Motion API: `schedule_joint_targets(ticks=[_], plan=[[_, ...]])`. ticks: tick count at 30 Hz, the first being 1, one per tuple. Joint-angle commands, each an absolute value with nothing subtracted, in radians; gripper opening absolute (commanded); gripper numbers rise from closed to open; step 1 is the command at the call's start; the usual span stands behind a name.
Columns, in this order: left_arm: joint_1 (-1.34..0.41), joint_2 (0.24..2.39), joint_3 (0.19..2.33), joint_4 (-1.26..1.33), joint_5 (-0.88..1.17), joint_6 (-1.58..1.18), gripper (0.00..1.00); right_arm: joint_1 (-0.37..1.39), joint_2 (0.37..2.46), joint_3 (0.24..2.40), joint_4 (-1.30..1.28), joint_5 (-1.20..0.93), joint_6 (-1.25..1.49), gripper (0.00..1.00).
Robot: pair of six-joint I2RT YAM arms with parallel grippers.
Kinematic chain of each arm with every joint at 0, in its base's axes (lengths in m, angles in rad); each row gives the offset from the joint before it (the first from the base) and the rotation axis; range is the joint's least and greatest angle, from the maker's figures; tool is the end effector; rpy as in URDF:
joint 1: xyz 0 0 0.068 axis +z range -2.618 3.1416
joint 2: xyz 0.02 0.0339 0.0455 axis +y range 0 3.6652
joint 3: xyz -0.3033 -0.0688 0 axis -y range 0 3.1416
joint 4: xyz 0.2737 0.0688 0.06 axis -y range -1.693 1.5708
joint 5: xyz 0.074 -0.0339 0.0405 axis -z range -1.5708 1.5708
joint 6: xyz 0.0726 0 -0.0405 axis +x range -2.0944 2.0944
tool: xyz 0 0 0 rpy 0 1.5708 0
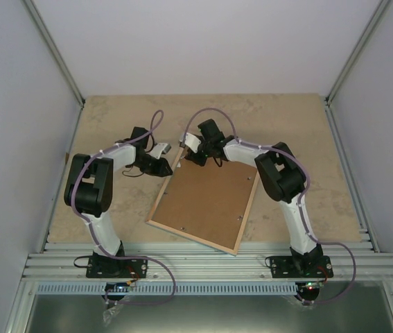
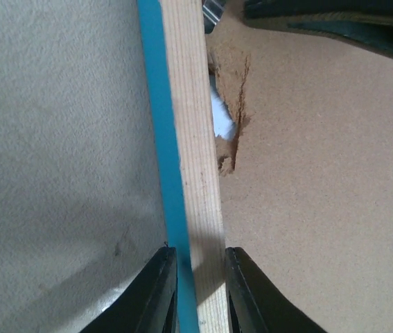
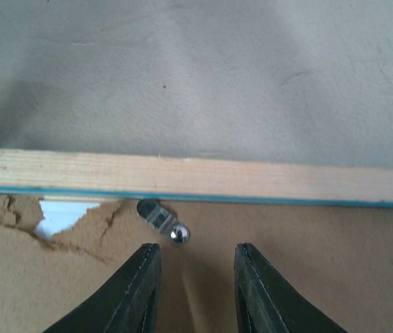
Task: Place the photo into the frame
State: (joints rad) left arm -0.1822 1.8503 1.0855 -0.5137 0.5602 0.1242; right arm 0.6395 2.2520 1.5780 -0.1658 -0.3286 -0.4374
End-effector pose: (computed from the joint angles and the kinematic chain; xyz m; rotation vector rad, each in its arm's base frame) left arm 0.3684 -0.1071 0.1291 0.5366 2.7093 -0.8052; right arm 0.4334 0.3516 0.1189 -1.3635 1.9852 0.4892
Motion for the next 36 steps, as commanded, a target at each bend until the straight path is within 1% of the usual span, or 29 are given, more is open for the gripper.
schedule_joint_targets(ticks=[1, 10, 16, 20, 26, 31, 36], plan=[[-0.18, 1.874, 1.068, -0.5, 0.555, 0.132, 0.21, 0.654, 2.295, 1.615, -0.183, -0.33, -0.476, 0.31], [-0.179, 1.884, 1.066, -0.499, 0.557, 0.141, 0.18, 0.653, 2.341, 1.66, -0.289, -0.433, -0.585, 0.3], [-0.179, 1.884, 1.059, -0.489, 0.564, 0.134, 0.17, 0.653, 2.387, 1.685, -0.322, -0.409, -0.594, 0.25], [-0.179, 1.883, 1.055, -0.489, 0.565, 0.133, 0.15, 0.652, 2.435, 1.728, -0.345, -0.345, -0.556, 0.15], [-0.181, 1.874, 1.033, -0.488, 0.57, 0.13, 0.08, 0.635, 2.44, 1.702, -0.31, -0.226, -0.484, 0.01], [-0.197, 1.867, 1.002, -0.486, 0.578, 0.133, 0.0, 0.618, 2.444, 1.703, -0.3, -0.2, -0.387, 0.01], [-0.205, 1.868, 0.991, -0.486, 0.583, 0.131, 0.0, 0.625, 2.446, 1.704, -0.29, -0.246, -0.321, 0.0]])
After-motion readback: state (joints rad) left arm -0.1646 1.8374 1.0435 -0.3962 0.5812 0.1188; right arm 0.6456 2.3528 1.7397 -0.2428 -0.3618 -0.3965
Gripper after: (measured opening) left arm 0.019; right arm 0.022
